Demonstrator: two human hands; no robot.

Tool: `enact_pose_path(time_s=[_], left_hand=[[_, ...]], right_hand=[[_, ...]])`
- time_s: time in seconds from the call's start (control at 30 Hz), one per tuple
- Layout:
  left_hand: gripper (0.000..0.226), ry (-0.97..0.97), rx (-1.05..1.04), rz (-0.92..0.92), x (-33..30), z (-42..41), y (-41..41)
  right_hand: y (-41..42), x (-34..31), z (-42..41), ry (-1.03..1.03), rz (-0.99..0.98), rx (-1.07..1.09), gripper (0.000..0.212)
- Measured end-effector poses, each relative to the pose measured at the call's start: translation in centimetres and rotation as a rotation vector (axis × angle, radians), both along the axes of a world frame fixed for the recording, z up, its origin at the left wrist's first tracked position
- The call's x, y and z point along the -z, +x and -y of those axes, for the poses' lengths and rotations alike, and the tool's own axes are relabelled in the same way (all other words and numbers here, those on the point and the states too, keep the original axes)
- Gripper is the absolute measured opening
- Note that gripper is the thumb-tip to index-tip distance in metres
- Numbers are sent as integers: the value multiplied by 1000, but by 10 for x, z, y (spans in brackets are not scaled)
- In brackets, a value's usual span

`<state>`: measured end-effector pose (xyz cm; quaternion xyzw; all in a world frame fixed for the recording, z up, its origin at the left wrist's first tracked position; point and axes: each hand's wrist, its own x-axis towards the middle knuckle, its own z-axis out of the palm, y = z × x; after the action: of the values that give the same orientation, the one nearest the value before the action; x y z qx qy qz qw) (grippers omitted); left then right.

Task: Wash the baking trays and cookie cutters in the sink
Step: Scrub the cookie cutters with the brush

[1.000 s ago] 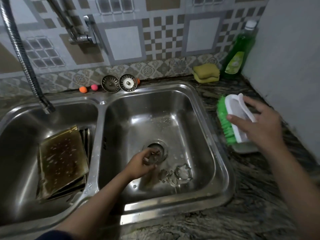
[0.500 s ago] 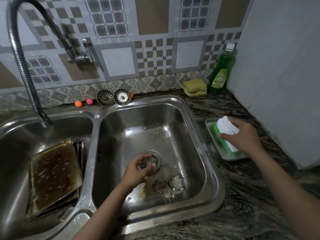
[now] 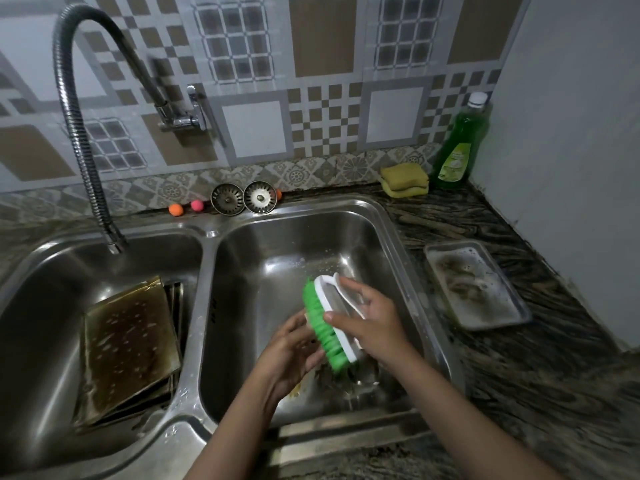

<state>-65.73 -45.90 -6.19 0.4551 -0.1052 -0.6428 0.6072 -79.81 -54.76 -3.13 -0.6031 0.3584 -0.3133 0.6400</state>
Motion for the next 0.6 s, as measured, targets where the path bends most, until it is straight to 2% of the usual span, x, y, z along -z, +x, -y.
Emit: enact_pose_path(time_s=[0.2, 0.33, 0.47, 0.6], left_hand=[[40, 132, 1, 128, 4, -20, 2], [30, 193, -94, 117, 6, -17, 4], [34, 108, -126, -7, 2, -13, 5], [40, 147, -28, 253, 2, -22, 9]], right_hand=[[18, 36, 14, -18, -186, 67, 67], [18, 37, 1, 155, 13, 131, 55], [21, 47, -16, 148, 89, 95, 65], [17, 51, 0, -22, -127, 132, 68]])
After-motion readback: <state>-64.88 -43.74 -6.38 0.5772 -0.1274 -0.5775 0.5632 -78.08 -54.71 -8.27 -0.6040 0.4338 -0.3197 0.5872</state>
